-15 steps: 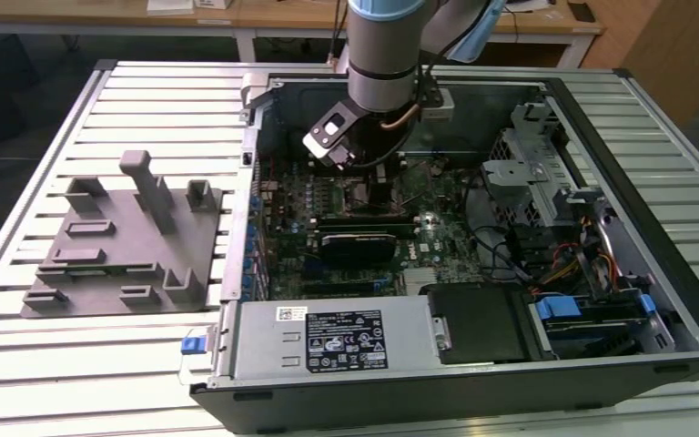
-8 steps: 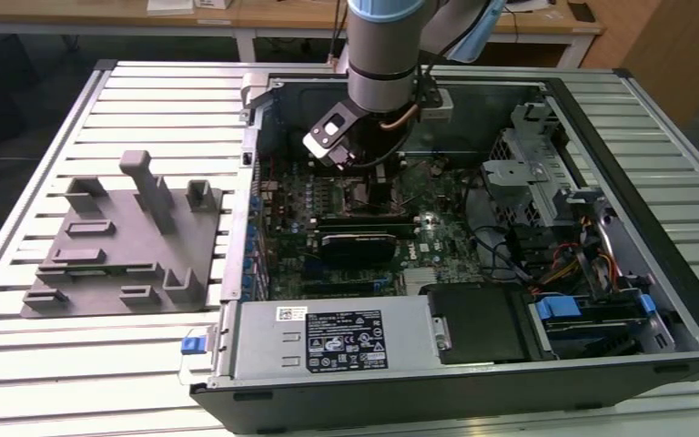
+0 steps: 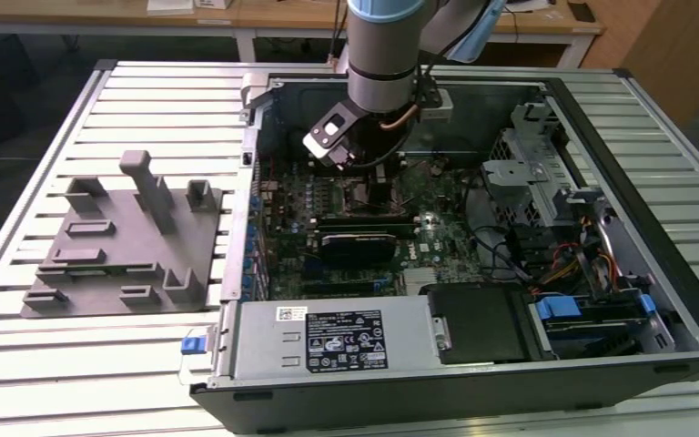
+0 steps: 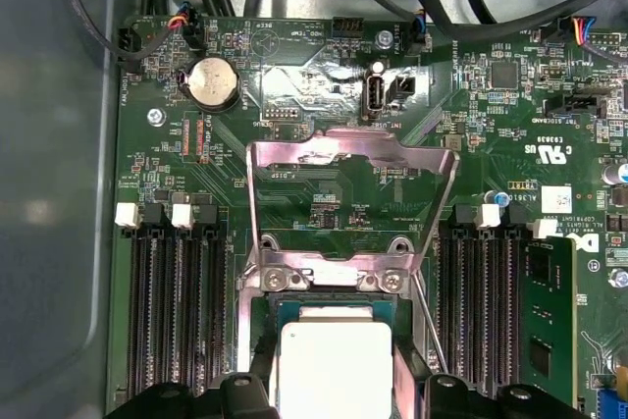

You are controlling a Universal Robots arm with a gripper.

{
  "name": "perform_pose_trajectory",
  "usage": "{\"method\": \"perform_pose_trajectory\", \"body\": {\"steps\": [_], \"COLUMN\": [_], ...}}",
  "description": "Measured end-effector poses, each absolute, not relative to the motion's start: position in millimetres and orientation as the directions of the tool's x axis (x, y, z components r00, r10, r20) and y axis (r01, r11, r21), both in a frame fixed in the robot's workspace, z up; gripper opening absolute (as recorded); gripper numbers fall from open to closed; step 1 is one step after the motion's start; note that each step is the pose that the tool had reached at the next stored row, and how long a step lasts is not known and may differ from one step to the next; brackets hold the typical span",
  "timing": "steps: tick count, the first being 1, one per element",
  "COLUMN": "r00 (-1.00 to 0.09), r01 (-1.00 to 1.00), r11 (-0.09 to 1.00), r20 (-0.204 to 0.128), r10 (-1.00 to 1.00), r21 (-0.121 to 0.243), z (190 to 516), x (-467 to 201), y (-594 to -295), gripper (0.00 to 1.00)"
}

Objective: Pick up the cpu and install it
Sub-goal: 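Place the cpu into insertion slot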

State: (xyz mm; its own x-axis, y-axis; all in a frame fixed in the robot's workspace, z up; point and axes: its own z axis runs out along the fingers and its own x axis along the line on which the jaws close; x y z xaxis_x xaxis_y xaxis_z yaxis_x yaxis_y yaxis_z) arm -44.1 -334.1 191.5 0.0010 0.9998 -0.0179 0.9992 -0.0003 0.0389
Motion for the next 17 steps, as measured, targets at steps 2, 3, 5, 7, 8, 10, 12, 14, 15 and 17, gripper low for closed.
{"method": "perform_pose_trajectory", "body": {"steps": [2,3,5,7,8,10,12,14,15,17], "r00": [0.001,0.001,0.001,0.001,0.001,0.001,0.001,0.001,0.001,0.001], "r01": [0.999,0.999,0.999,0.999,0.999,0.999,0.999,0.999,0.999,0.999], "r11": [0.000,0.000,0.000,0.000,0.000,0.000,0.000,0.000,0.000,0.000], "r20": [-0.018,-0.018,-0.018,-0.018,-0.018,-0.018,-0.018,-0.017,-0.018,-0.018], "r10": [1.000,1.000,1.000,1.000,1.000,1.000,1.000,1.000,1.000,1.000], "r21": [0.039,0.039,0.039,0.039,0.039,0.039,0.039,0.039,0.039,0.039], "z": [191.5,191.3,191.4,191.4,191.4,192.7,195.4,198.0,199.0,200.9], "x": [-44.1,-44.1,-44.1,-44.1,-44.1,-44.1,-44.1,-44.1,-44.1,-44.1], "y": [-334.1,-334.1,-334.1,-334.1,-334.1,-334.1,-334.1,-334.1,-334.1,-334.1], "gripper": [0.54,0.55,0.61,0.67,0.67,0.67,0.67,0.67,0.67,0.67]}}
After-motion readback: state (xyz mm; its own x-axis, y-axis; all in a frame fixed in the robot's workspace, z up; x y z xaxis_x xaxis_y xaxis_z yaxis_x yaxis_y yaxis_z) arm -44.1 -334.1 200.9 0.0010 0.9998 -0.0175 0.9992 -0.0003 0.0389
